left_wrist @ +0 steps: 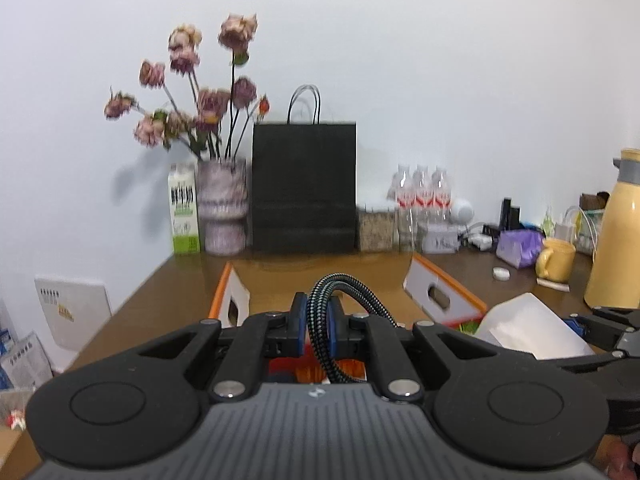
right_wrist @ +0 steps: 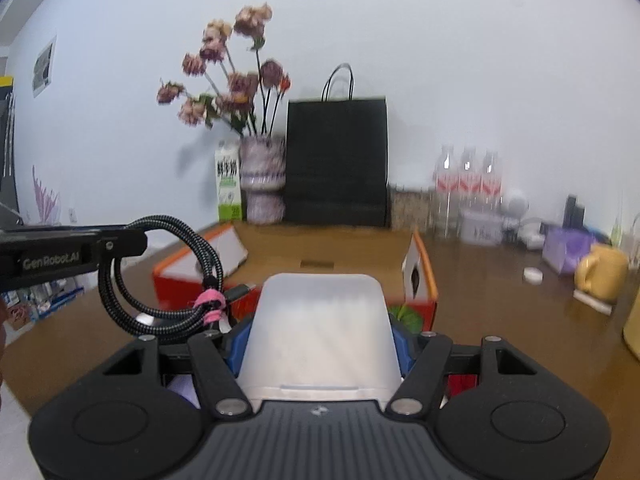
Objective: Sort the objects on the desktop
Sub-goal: 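Carry both into the cardboard box and open both tools to release them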
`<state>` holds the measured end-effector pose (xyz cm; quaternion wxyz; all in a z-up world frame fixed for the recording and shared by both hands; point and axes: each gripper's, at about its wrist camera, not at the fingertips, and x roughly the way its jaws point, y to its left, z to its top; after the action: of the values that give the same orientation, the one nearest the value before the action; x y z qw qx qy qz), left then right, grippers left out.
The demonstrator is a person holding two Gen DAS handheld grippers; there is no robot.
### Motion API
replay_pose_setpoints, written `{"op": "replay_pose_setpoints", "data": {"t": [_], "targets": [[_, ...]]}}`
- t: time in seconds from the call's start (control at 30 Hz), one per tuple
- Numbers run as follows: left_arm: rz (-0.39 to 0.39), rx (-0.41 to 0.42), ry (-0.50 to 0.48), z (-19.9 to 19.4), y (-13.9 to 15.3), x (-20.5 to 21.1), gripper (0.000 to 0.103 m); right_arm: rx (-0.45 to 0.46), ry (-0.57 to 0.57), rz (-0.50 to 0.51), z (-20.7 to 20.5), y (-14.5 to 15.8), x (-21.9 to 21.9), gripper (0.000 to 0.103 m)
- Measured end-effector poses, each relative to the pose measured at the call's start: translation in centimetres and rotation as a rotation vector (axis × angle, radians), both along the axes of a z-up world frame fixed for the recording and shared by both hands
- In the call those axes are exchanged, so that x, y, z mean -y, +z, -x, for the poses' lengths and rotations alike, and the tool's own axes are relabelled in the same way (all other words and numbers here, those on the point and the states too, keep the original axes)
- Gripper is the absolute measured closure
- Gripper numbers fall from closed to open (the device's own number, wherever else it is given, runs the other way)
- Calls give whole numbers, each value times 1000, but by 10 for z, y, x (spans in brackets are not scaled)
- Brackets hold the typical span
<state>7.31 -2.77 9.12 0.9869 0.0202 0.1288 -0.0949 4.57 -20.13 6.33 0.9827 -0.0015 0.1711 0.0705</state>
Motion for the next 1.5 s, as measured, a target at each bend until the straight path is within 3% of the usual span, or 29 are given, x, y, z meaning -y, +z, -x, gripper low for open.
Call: {"op": "replay_pose_setpoints", "data": {"t": [0.23,0.5,0.8,1.03,1.23,1.27,1.3,1.33,1.37,1.4,1.5], "targets": [[28,3,0,-60,27,4,92,27,-28,23,-73,36,1,39],[59,-106,-25,-165,32,11,92,-87,-62,52,-193,44,10,39],[48,-398,32,-288,-19,15,92,-320,-74,132,-310,-3,-3,39],[-71,-519,128,-320,-52,9,93,-442,-84,158,-339,-39,-5,39],[-140,-562,165,-327,-61,10,93,-518,-86,151,-349,-46,-2,39],[-158,-565,177,-327,-62,12,88,-526,-95,152,-350,-46,-2,33],[-176,-561,184,-326,-63,13,73,-532,-96,151,-350,-46,-1,19],[-189,-550,186,-324,-62,15,60,-524,-88,145,-348,-44,-1,12],[-199,-529,187,-321,-60,16,32,-510,-84,143,-346,-41,-1,6],[-206,-494,188,-316,-57,18,14,-499,-84,145,-343,-38,0,5],[-217,-394,172,-300,-43,19,0,-478,-88,142,-336,-29,2,4]]}}
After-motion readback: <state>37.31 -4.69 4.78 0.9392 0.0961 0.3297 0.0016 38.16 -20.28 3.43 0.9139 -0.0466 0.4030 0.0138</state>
